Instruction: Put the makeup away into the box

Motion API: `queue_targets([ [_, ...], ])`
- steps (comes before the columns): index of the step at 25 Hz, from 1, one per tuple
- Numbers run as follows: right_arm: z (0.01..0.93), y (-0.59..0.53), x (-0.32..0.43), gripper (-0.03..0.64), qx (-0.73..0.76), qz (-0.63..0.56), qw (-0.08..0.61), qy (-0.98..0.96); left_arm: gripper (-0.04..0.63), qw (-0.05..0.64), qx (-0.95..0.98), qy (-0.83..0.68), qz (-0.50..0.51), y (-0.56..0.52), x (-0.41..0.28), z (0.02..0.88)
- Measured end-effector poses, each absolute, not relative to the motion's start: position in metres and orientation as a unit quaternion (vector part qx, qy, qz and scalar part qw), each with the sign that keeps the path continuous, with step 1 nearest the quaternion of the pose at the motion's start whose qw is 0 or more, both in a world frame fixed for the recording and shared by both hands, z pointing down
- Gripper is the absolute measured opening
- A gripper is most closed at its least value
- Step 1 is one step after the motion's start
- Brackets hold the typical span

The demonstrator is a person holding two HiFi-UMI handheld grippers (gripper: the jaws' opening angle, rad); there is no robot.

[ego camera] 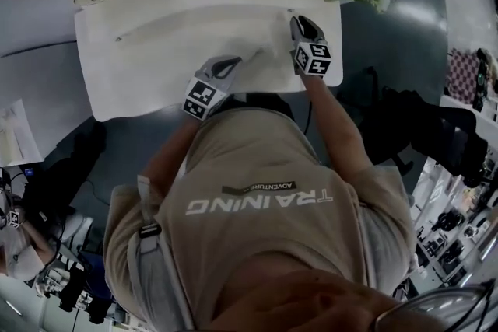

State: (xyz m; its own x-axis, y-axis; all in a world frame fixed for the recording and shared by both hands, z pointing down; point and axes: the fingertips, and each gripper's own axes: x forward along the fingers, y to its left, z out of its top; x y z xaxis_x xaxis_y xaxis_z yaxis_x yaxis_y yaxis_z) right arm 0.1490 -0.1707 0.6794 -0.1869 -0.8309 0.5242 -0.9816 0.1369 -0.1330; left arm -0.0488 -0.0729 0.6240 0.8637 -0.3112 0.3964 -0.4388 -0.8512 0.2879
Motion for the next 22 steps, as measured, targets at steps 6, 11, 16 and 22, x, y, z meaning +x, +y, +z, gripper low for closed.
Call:
queue_targets([
  [6, 0.701, -0.189, 0.146, 0.168, 0.601, 0.236, 0.159, -0.747, 0.006, 0.215, 0.926, -0.255, 0.175, -0.080, -0.053, 0.632],
  [11, 0.704, -0.204, 0.141, 0.168, 0.623, 0.246, 0.127, -0.732, 0.006, 0.264, 0.909, -0.288, 0.148, -0.082, -0.046, 0.635],
  [16, 0.706, -0.199, 0.148, 0.101, 0.639, 0.276, 0.116, -0.709, 0.006, 0.249, 0.913, -0.288, 0.148, -0.084, -0.046, 0.626],
  [22, 0.704, -0.179, 0.148, 0.101, 0.622, 0.285, 0.141, -0.716, 0.006, 0.235, 0.911, -0.315, 0.127, -0.089, -0.051, 0.608],
])
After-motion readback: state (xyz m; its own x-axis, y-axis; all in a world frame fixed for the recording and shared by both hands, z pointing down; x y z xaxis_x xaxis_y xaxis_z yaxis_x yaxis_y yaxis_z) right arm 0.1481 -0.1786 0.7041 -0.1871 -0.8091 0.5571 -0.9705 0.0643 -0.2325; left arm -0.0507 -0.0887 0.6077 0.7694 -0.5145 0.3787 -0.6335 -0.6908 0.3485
